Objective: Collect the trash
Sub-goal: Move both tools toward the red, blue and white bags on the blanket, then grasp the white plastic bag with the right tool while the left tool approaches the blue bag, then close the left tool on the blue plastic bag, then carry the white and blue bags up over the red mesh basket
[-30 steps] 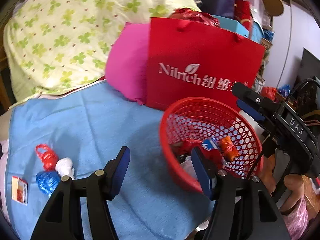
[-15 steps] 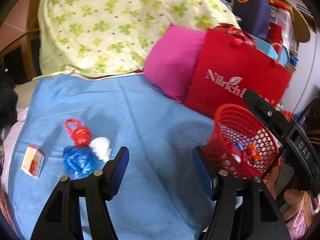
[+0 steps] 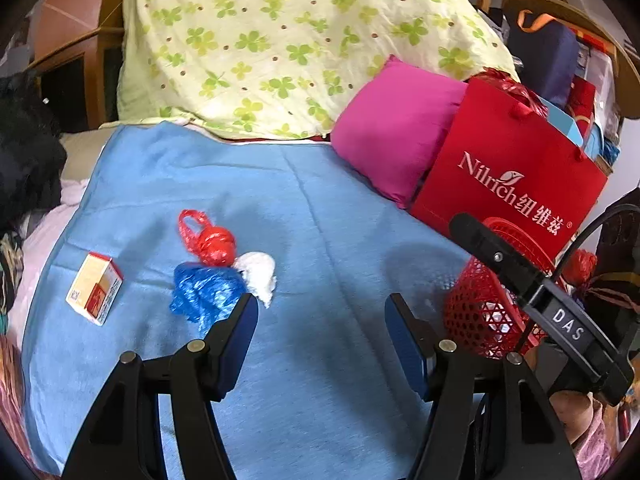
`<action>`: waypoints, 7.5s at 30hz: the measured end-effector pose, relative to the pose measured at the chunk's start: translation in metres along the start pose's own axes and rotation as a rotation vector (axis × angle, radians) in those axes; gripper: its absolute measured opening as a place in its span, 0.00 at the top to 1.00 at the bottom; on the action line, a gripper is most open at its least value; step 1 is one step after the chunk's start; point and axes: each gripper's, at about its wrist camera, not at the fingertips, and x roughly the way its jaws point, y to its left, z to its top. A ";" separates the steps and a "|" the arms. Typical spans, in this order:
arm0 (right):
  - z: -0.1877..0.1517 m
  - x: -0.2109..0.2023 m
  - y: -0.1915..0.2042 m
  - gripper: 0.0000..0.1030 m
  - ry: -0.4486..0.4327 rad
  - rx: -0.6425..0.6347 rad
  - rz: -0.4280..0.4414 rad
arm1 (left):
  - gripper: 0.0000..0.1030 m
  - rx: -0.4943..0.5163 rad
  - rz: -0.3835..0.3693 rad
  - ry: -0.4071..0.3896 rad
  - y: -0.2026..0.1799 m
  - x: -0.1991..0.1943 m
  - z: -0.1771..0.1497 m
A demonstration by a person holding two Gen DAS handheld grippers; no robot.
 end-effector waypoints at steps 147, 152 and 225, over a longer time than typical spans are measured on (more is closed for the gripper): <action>-0.005 0.139 0.023 0.66 0.276 -0.089 0.052 | 0.58 -0.052 0.252 0.052 0.079 0.093 0.008; 0.002 0.124 0.017 0.66 0.242 -0.075 0.053 | 0.58 -0.018 0.250 -0.004 0.056 0.052 0.013; 0.049 -0.092 -0.133 0.65 -0.136 0.053 -0.082 | 0.57 0.406 0.146 -0.107 -0.186 0.025 0.039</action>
